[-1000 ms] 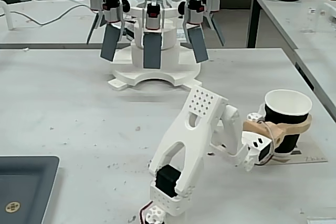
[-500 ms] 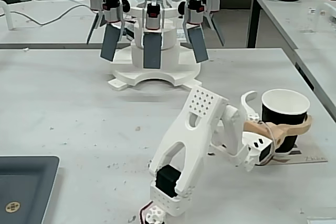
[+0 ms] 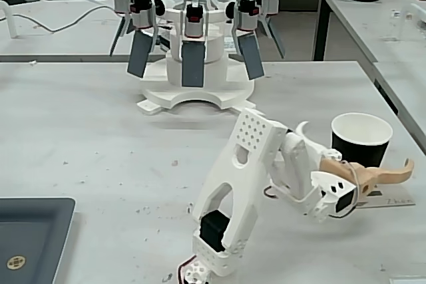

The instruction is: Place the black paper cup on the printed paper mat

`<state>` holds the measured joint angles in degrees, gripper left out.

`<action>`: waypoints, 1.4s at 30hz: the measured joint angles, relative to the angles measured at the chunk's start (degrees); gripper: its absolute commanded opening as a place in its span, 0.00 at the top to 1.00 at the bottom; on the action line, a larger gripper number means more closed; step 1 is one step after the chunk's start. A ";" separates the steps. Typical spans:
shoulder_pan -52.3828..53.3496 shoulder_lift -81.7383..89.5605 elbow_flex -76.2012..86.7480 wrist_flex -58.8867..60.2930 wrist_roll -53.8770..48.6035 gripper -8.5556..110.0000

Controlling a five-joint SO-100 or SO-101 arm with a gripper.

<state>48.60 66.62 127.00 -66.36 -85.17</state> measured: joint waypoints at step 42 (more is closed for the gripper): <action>-15.73 64.78 46.05 1.05 -0.09 0.53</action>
<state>32.87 131.40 173.06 -65.30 -85.25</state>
